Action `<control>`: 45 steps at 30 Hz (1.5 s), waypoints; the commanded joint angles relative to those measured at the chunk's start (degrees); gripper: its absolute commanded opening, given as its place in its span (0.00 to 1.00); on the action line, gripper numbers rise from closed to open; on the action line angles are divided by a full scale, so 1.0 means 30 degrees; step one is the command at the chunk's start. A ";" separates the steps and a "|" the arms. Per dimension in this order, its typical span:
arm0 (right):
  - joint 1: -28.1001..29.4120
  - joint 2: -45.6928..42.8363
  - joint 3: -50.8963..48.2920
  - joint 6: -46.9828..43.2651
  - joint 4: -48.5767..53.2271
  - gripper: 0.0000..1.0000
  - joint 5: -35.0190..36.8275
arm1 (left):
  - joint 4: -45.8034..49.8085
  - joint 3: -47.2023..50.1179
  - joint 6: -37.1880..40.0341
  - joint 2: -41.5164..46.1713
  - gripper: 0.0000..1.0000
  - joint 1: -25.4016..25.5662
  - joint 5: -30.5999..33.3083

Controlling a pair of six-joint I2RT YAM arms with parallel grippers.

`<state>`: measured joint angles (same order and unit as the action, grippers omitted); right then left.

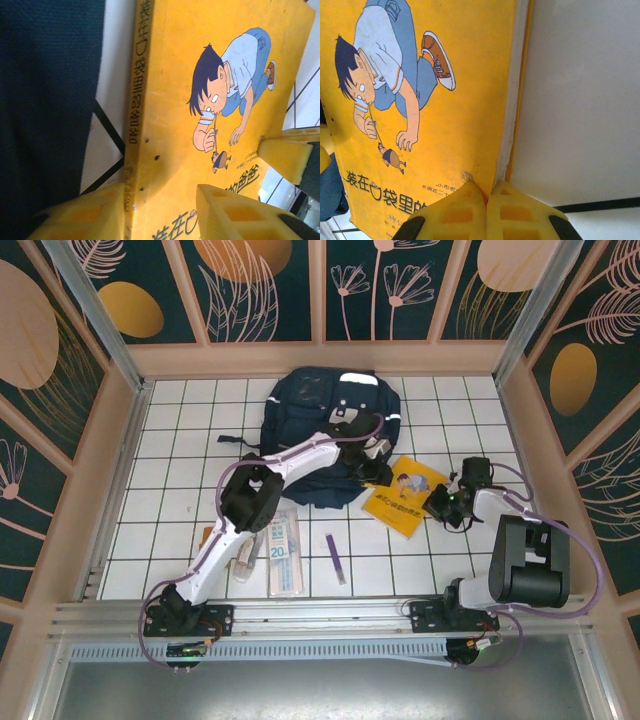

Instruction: Pack books, pencil case, and school supplies into a backpack

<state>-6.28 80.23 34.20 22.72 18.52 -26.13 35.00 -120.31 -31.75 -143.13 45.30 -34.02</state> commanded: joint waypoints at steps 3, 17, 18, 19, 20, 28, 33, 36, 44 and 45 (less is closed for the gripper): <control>0.0676 -0.0379 -0.1146 -0.0546 -0.2836 0.00 -0.4879 | -0.4983 0.1215 -0.2222 0.2050 0.35 0.1100 -0.5214; 0.0510 -0.3896 -0.2810 -0.0576 -0.5796 0.00 -0.5693 | 0.1203 -0.3007 -0.1258 -0.0361 0.30 0.1102 -0.1536; 0.0503 -0.4164 -0.2853 -0.0568 -0.5948 0.00 -0.5578 | 0.1595 -0.3340 -0.1151 -0.0521 0.30 0.1101 -0.1204; 0.0509 -0.4409 -0.2858 -0.0567 -0.5963 0.00 -0.5433 | 0.1982 -0.3599 -0.1079 -0.0689 0.30 0.1100 -0.0942; 0.0496 -0.4614 -0.2892 -0.0590 -0.6034 0.00 -0.5305 | 0.2494 -0.3963 -0.1064 -0.0874 0.30 0.1082 -0.0537; 0.0492 -0.5202 -0.3759 -0.0034 -0.6322 0.00 -0.3829 | 0.4742 -0.4863 -0.0888 -0.1694 0.35 0.1098 0.0864; 0.0481 -0.5065 -0.3750 0.0246 -0.5779 0.00 -0.2486 | 0.3817 -0.3624 -0.1446 -0.1477 0.32 0.1089 -0.0674; 0.0465 -0.4716 -0.3488 0.0217 -0.5259 0.00 -0.1912 | 0.3198 -0.3472 -0.1780 -0.1618 0.24 0.1072 -0.1514; 0.0542 -0.2494 0.0349 0.2232 0.2579 0.52 0.4893 | 0.3242 -0.3243 -0.1512 -0.1278 0.22 0.1004 -0.0090; 0.0519 -0.2434 0.0658 0.2322 0.3047 0.55 0.5085 | 0.3281 -0.3199 -0.1463 -0.1296 0.22 0.0994 0.0026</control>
<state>-5.10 72.47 32.45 26.96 18.98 -18.57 43.83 -130.85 -35.24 -147.98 47.24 -31.64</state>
